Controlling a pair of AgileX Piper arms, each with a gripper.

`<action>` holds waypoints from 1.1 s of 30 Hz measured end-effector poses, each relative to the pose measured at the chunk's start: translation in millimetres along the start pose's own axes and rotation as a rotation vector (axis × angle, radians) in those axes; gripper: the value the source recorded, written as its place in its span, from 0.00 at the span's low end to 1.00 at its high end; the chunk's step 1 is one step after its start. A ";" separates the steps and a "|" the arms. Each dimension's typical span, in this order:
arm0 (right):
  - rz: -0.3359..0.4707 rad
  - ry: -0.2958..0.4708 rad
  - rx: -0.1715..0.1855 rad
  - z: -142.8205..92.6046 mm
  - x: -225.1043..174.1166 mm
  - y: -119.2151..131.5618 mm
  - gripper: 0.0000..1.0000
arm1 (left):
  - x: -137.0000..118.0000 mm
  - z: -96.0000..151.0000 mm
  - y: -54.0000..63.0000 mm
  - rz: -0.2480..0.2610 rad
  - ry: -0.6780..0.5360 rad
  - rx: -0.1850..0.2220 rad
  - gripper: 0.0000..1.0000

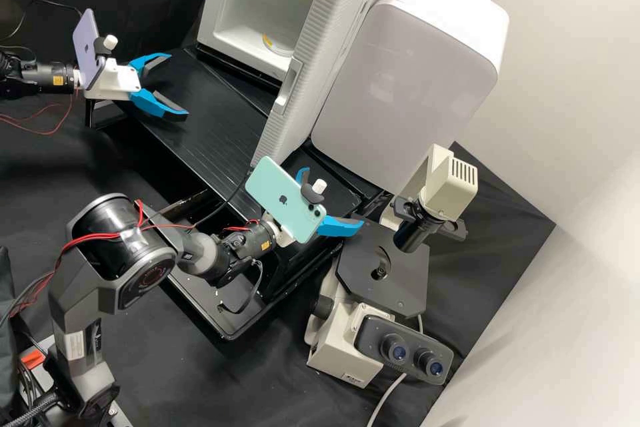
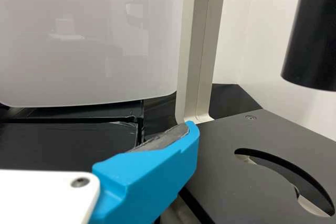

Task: Take the petri dish out of the incubator

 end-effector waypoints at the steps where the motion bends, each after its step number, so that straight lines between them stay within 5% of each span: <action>1: 0.000 0.000 0.000 0.0 0.0 0.0 1.00 | -0.5 1.4 -0.1 0.002 -0.006 0.000 1.00; 11: 0.000 0.000 0.000 0.0 0.0 0.0 1.00 | 0.8 13.5 6.4 0.036 -0.054 0.014 1.00; 19: 0.000 0.000 0.000 0.0 0.0 0.0 1.00 | 24.2 16.2 39.6 0.112 -0.081 0.058 1.00; 33: 0.000 0.000 0.000 0.0 0.0 0.0 1.00 | 90.0 24.3 81.6 0.131 -0.099 0.116 1.00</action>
